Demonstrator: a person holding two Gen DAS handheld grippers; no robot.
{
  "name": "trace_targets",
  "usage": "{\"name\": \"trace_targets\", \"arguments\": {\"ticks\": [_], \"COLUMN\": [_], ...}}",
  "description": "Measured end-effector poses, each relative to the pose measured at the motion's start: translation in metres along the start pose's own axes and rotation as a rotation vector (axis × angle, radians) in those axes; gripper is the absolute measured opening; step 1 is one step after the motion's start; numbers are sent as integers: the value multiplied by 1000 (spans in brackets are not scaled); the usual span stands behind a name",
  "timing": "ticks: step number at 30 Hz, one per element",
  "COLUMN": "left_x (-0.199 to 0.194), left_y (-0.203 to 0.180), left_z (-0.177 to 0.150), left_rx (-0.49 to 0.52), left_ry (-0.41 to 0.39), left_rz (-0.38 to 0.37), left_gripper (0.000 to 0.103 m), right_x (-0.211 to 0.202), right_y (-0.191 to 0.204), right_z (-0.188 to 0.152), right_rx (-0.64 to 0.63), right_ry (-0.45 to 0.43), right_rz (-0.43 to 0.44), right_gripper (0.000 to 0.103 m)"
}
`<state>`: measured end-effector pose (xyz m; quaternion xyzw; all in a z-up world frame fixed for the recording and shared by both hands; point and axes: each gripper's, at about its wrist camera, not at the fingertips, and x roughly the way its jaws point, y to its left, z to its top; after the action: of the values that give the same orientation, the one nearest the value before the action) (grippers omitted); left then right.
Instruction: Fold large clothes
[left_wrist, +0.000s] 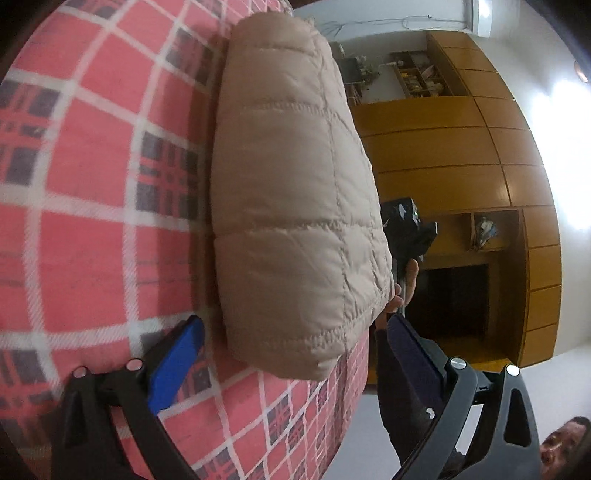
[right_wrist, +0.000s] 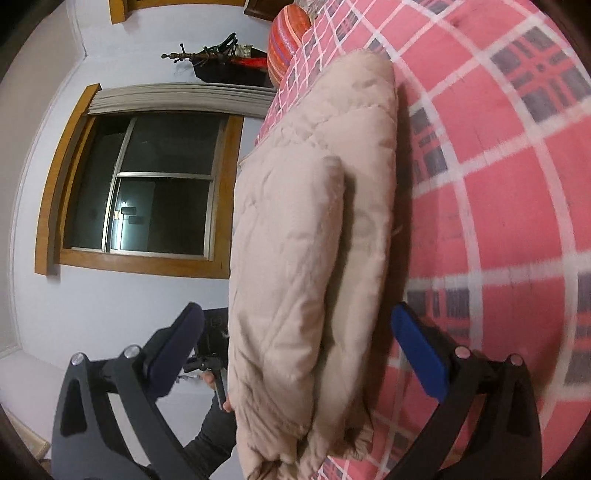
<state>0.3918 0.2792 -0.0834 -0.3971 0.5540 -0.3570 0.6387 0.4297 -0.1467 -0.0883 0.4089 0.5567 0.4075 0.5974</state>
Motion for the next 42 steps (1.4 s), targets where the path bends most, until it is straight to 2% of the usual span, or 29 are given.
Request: {"name": "trace_targets", "arguments": {"ticks": [6,13,21,26,27,28,31,34,36,42], "left_x": [9,28,51,55,56,55,52,46,41,13], "left_y": [4,0,-9,-12,-13,-12,-10,-8,-12,-29], "left_z": [17,25,33,36,36,36,38,36,35,17], "left_rx": [-15,1,29,9,10,6,-3,2,11,55], "left_ry": [12,36,93,82,84,87,95,99,94,94], "left_rz": [-57,-53,35,31,32,35,30,22,23,27], "left_gripper": [99,99,99,99,99,97,89,81,80,80], "right_x": [13,20,38,41,41,42,42,39,37,36], "right_y": [-3,-11,-2,1,1,3,8,18,24,45], "right_z": [18,15,23,24,23,22,19,15,12,-7], "right_rx": [2,-9,-26,-47,-57,-67,-97,-126,-138,-178], "right_ry": [14,31,49,46,45,48,52,33,21,8], "right_rz": [5,24,28,16,10,-1,8,24,30,67], "right_gripper": [101,101,101,100,96,81,58,49,46,44]}}
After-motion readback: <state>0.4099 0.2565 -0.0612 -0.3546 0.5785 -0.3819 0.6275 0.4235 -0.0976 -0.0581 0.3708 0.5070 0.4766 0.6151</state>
